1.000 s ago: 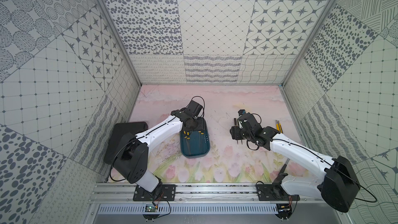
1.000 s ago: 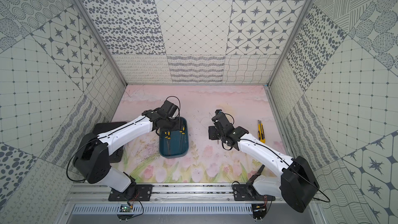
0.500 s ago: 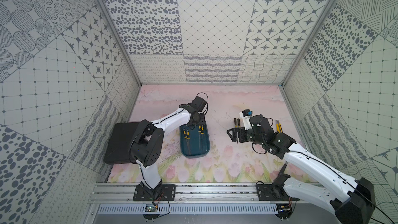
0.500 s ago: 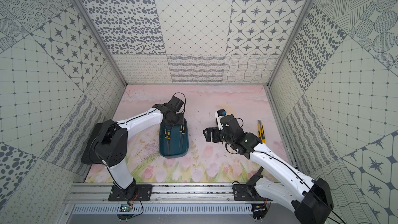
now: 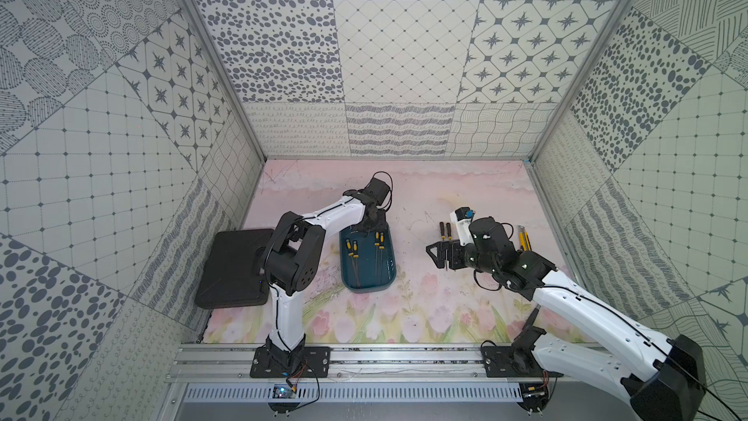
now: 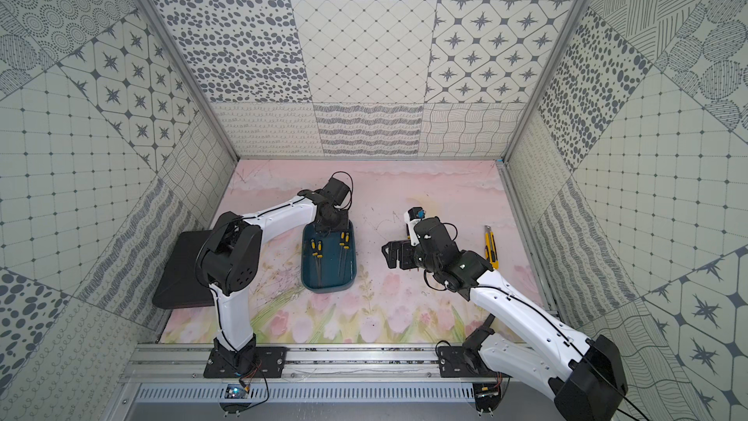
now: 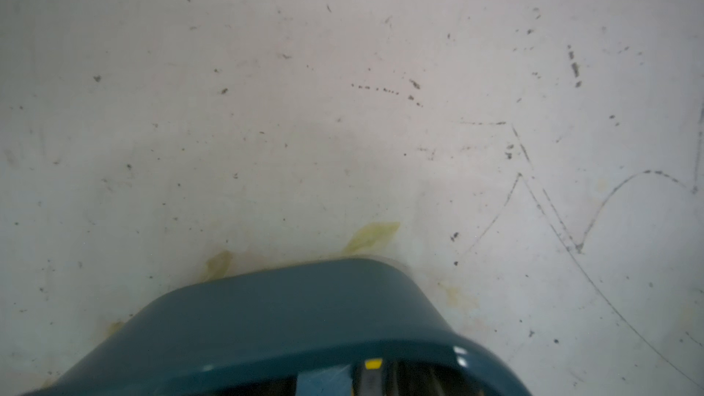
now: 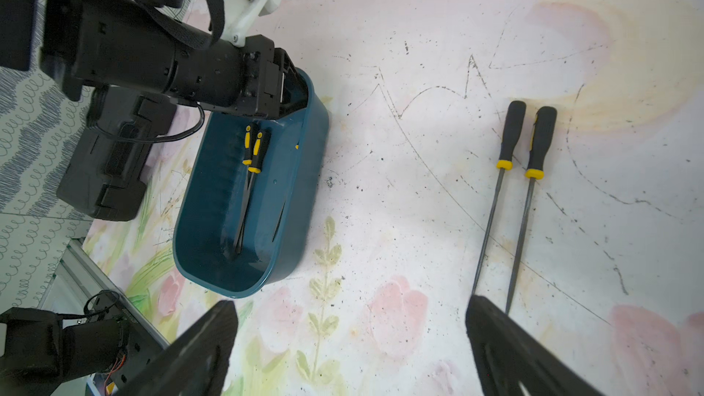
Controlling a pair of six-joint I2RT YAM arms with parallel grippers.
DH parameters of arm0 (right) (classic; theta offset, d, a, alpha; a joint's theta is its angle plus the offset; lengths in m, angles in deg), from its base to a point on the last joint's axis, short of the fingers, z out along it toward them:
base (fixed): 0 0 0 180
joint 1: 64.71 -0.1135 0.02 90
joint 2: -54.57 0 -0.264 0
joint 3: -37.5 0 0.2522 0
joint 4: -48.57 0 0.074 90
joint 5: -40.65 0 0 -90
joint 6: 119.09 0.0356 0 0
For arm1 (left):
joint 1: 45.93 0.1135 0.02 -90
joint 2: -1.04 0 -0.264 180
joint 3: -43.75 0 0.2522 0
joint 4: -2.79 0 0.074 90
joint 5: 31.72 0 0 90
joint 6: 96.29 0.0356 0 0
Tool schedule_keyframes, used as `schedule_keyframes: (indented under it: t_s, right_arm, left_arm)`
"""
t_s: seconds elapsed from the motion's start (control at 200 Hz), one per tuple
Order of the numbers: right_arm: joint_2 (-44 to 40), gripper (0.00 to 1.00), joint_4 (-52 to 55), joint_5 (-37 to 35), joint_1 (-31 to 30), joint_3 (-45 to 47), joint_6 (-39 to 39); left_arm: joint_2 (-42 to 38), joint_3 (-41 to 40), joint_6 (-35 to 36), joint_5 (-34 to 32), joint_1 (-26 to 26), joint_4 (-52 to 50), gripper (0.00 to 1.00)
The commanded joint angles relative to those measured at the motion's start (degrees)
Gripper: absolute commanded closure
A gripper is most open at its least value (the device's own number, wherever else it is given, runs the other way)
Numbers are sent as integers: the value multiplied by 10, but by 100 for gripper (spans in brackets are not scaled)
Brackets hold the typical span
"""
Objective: Take the file tool out of the storage box
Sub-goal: Pick up the file tool from the storage box.
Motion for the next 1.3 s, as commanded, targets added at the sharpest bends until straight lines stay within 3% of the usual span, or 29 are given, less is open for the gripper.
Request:
schedule_keyframes:
  t_s: [0.0,0.385,0.921,1.181,1.296]
  right_arm:
    - [-10,2,-21,0,-4,7,2]
    - [-4,1,-22,0,-4,10,1]
    - [1,1,-29,2,-9,13,7]
    - [-10,2,-34,7,-26,20,3]
    - [-18,2,-56,45,-34,29,3]
  left_arm:
    - [13,5,15,19,2,-14,59]
    - [29,-18,6,33,-9,7,63]
    - [-12,-85,-11,33,-19,18,86]
    - [-63,-106,-19,29,-18,18,93]
    - [-112,-123,-29,53,-18,30,93]
